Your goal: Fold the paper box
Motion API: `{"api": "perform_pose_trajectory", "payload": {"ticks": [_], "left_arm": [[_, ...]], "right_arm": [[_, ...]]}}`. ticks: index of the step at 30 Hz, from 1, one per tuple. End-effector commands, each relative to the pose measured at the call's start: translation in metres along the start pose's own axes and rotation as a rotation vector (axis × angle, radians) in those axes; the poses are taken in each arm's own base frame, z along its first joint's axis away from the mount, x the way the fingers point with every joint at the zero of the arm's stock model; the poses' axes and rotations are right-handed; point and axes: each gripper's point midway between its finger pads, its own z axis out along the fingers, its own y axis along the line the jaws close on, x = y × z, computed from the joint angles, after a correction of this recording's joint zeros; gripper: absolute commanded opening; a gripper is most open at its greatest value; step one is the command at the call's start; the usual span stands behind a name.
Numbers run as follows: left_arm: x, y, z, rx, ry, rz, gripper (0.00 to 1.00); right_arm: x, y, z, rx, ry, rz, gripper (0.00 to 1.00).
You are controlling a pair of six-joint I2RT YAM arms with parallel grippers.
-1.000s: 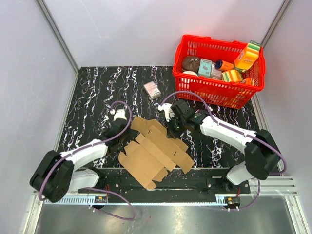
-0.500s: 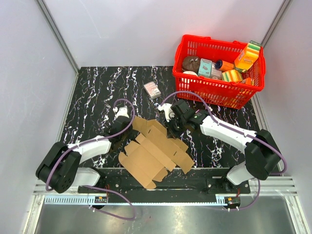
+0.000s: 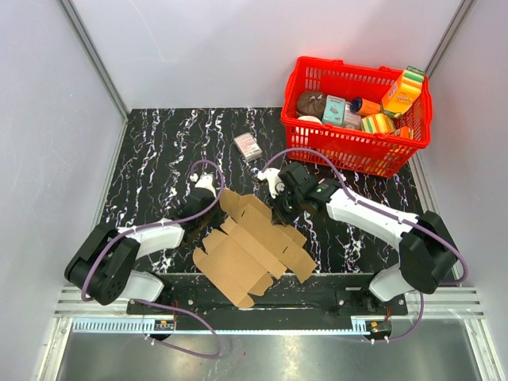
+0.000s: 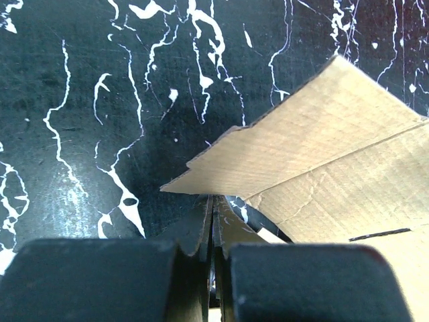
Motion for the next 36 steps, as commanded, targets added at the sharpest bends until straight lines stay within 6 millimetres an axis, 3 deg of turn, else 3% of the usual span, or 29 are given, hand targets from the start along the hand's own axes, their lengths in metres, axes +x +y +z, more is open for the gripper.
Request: {"api": "perform_pose_trajectory", "payload": {"ticks": [1, 16, 25, 36], "left_arm": [[-0.014, -0.017, 0.003, 0.078, -0.040, 0.009, 0.00], [0.000, -0.020, -0.009, 0.137, -0.022, -0.008, 0.00], [-0.003, -0.022, -0.021, 0.157, -0.044, -0.013, 0.00], [-0.002, -0.039, -0.038, 0.267, -0.044, -0.008, 0.00]], "right_arm": [[-0.013, 0.004, -0.009, -0.014, -0.055, -0.014, 0.00], [-0.011, -0.002, -0.004, 0.017, -0.045, -0.002, 0.00], [-0.009, -0.007, 0.001, 0.035, -0.032, 0.003, 0.00], [-0.007, -0.008, 0.005, 0.035, -0.024, 0.007, 0.00]]}}
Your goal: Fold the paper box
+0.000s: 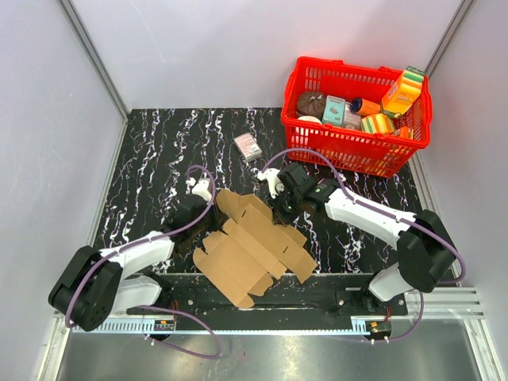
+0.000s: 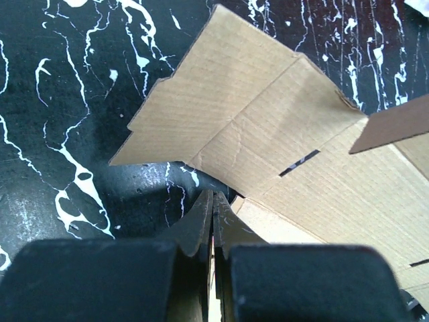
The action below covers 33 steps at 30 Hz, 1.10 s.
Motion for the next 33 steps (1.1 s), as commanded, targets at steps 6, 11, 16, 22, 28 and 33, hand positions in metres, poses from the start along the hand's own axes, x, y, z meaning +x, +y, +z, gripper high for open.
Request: {"api": "perform_pose_trajectory", "payload": {"ticks": [6, 11, 16, 22, 28, 33], "left_arm": [[-0.002, -0.022, -0.009, 0.115, -0.013, 0.009, 0.00], [0.005, -0.027, -0.012, 0.137, 0.002, 0.012, 0.00], [0.014, -0.029, -0.013, 0.145, 0.016, 0.004, 0.00], [0.020, -0.036, -0.013, 0.164, 0.025, -0.003, 0.00], [0.026, -0.042, -0.012, 0.182, 0.037, -0.004, 0.00], [0.032, -0.047, -0.010, 0.197, 0.050, -0.002, 0.00]], "right_arm": [[-0.008, -0.003, 0.003, 0.009, -0.030, 0.000, 0.00], [-0.008, -0.003, 0.005, 0.008, -0.028, 0.002, 0.00], [-0.008, -0.002, 0.006, 0.003, -0.024, 0.002, 0.00], [-0.007, -0.002, 0.007, 0.000, -0.023, 0.004, 0.00], [-0.007, -0.001, 0.008, -0.002, -0.020, 0.029, 0.00], [-0.005, -0.001, 0.009, -0.002, -0.015, 0.033, 0.00]]}}
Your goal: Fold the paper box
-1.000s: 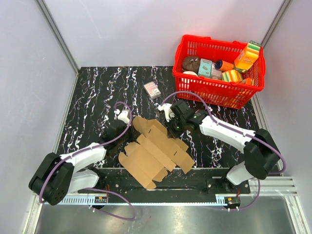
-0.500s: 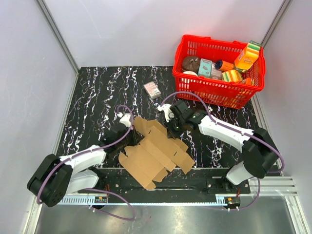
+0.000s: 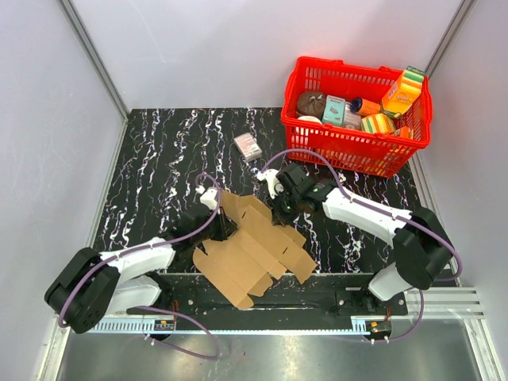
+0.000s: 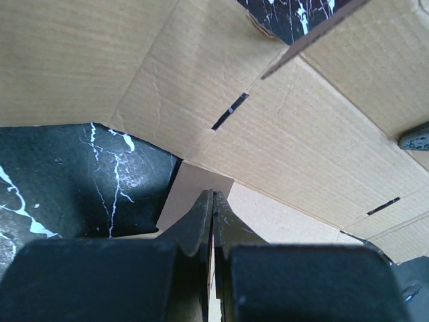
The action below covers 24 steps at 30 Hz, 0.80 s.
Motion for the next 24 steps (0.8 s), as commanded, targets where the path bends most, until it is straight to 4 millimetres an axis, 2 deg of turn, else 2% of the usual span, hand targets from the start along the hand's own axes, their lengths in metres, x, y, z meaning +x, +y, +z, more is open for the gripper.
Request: {"api": "perform_pose_trajectory", "payload": {"ticks": [1, 11, 14, 16, 17, 19, 20, 21, 23, 24], "left_arm": [[0.002, -0.011, 0.005, 0.051, -0.008, -0.006, 0.00], [0.014, -0.009, 0.010, 0.035, 0.022, 0.002, 0.00], [0.011, -0.010, 0.009, 0.027, 0.013, 0.003, 0.00], [-0.004, -0.015, 0.006, 0.027, -0.024, 0.020, 0.00], [-0.004, -0.013, 0.004, 0.009, -0.018, 0.025, 0.00], [-0.026, -0.018, -0.003, -0.001, -0.081, 0.045, 0.00], [-0.027, -0.014, -0.006, -0.030, -0.073, 0.046, 0.00], [-0.044, -0.013, -0.009, -0.066, -0.123, 0.050, 0.00], [-0.057, -0.012, -0.018, -0.092, -0.155, 0.060, 0.01], [-0.070, -0.011, -0.023, -0.104, -0.189, 0.052, 0.01]], "right_arm": [[-0.008, 0.000, 0.003, -0.004, -0.030, 0.010, 0.00], [-0.008, 0.000, 0.004, -0.003, -0.029, 0.011, 0.00], [-0.008, 0.000, 0.003, -0.003, -0.031, 0.009, 0.00], [-0.007, 0.000, 0.003, -0.001, -0.029, 0.011, 0.00], [-0.007, 0.000, 0.002, -0.001, -0.031, 0.009, 0.00], [-0.006, -0.002, 0.002, 0.007, -0.028, 0.005, 0.00], [-0.006, -0.002, 0.001, 0.010, -0.028, 0.004, 0.00], [-0.005, -0.004, 0.001, 0.020, -0.028, 0.004, 0.00], [-0.004, -0.008, 0.000, 0.042, -0.022, 0.000, 0.00], [-0.005, -0.008, -0.001, 0.045, -0.025, -0.002, 0.00]]}}
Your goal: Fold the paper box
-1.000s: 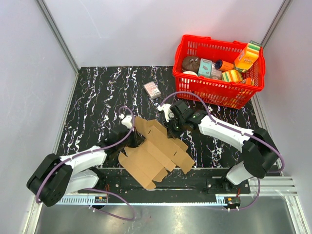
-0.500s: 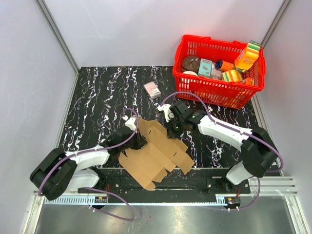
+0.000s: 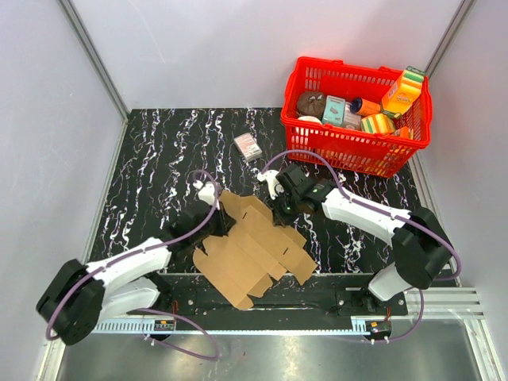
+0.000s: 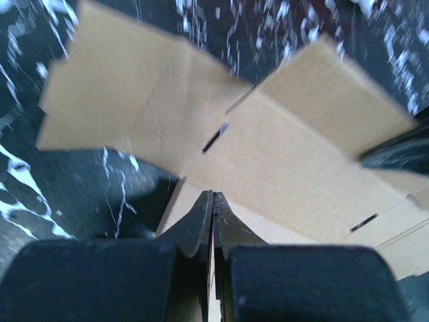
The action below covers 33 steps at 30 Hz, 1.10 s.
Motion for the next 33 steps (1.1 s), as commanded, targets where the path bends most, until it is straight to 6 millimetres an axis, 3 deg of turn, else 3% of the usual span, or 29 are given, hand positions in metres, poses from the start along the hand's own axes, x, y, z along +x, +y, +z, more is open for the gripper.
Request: {"api": "perform_pose_trajectory", "payload": {"ticks": [1, 6, 10, 15, 23, 28, 33], "left_arm": [[-0.065, -0.001, -0.018, -0.061, -0.174, 0.015, 0.01], [-0.100, 0.013, -0.032, -0.080, -0.255, -0.016, 0.02], [-0.112, 0.031, -0.037, -0.126, -0.265, -0.027, 0.02], [-0.130, 0.058, -0.046, -0.193, -0.325, -0.103, 0.02], [-0.155, 0.068, -0.038, -0.221, -0.355, -0.108, 0.02], [-0.158, 0.068, -0.028, -0.199, -0.351, -0.089, 0.02], [-0.150, 0.075, -0.021, -0.200, -0.345, -0.086, 0.02]], "right_arm": [[-0.007, -0.007, -0.004, 0.040, -0.032, -0.008, 0.00], [-0.013, -0.008, -0.010, 0.054, -0.064, -0.016, 0.00], [-0.021, -0.015, -0.015, 0.103, -0.090, -0.046, 0.00], [-0.032, -0.011, -0.022, 0.110, -0.147, -0.087, 0.00], [-0.039, -0.007, -0.031, 0.185, -0.179, -0.270, 0.00], [-0.029, -0.022, -0.029, 0.263, -0.072, -0.346, 0.00], [-0.037, -0.026, -0.035, 0.303, -0.054, -0.468, 0.00]]}}
